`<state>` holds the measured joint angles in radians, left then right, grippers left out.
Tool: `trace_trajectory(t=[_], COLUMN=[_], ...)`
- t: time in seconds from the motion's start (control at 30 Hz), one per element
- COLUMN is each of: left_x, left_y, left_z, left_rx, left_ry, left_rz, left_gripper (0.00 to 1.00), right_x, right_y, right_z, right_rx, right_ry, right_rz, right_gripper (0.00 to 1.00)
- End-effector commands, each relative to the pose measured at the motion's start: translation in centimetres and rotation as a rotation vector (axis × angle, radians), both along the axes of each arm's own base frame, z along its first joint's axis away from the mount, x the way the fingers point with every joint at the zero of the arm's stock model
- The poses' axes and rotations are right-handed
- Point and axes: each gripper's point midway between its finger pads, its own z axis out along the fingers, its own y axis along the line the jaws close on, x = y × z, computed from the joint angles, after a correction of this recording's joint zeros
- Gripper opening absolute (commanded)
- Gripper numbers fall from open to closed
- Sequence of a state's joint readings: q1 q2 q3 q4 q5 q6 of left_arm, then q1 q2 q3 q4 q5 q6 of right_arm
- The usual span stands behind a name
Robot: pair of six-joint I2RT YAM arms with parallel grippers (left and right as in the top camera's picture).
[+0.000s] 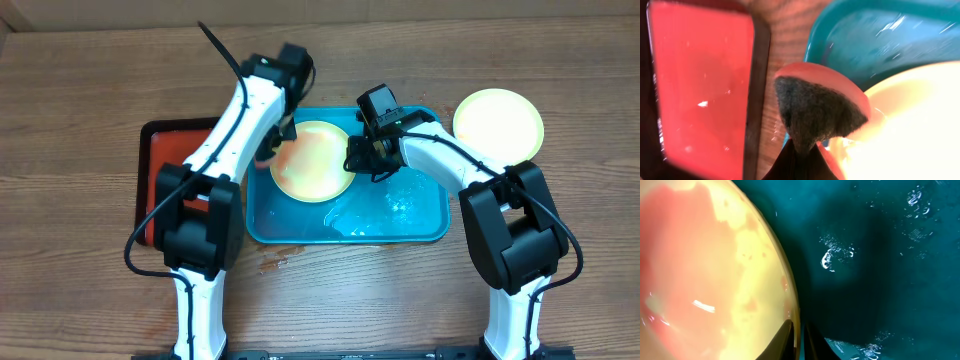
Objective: Clean dirty plates on tray and stack at the side
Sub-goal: 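Scrub the yellow plate with the left-held sponge while right holds the rim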
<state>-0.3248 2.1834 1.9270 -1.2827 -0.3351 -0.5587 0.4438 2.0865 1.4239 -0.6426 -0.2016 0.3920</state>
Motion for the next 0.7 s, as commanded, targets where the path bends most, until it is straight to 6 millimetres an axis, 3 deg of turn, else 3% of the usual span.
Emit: trace_trajectory(t=[0.0, 0.13, 0.37, 0.5, 0.67], left_x=[0.4, -0.6, -2.3, -3.0, -2.9], left_y=[-2.7, -7.3, -8.8, -7.4, -2.8], left_z=[0.2, -1.3, -5.3, -7.6, -7.5], left_rx=[-0.163, -0.397, -0.420, -0.349, -0.105], left_ry=[0.013, 0.078, 0.117, 0.125, 0.112], left_rz=[-0.033, -0.113, -0.149, -0.155, -0.126], left_gripper=[0.04, 0.04, 0.04, 0.04, 0.04], right_x=[0.3, 0.3, 0.3, 0.3, 0.2], right_y=[-0.7, -0.7, -0.7, -0.7, -0.8], right_z=[-0.3, -0.3, -0.3, -0.3, -0.3], right_rx=[-0.023, -0.023, -0.023, -0.023, -0.026], right_ry=[-0.006, -0.006, -0.006, -0.006, -0.004], right_rz=[-0.017, -0.017, -0.017, -0.016, -0.013], right_gripper=[0.10, 0.10, 0.10, 0.10, 0.10])
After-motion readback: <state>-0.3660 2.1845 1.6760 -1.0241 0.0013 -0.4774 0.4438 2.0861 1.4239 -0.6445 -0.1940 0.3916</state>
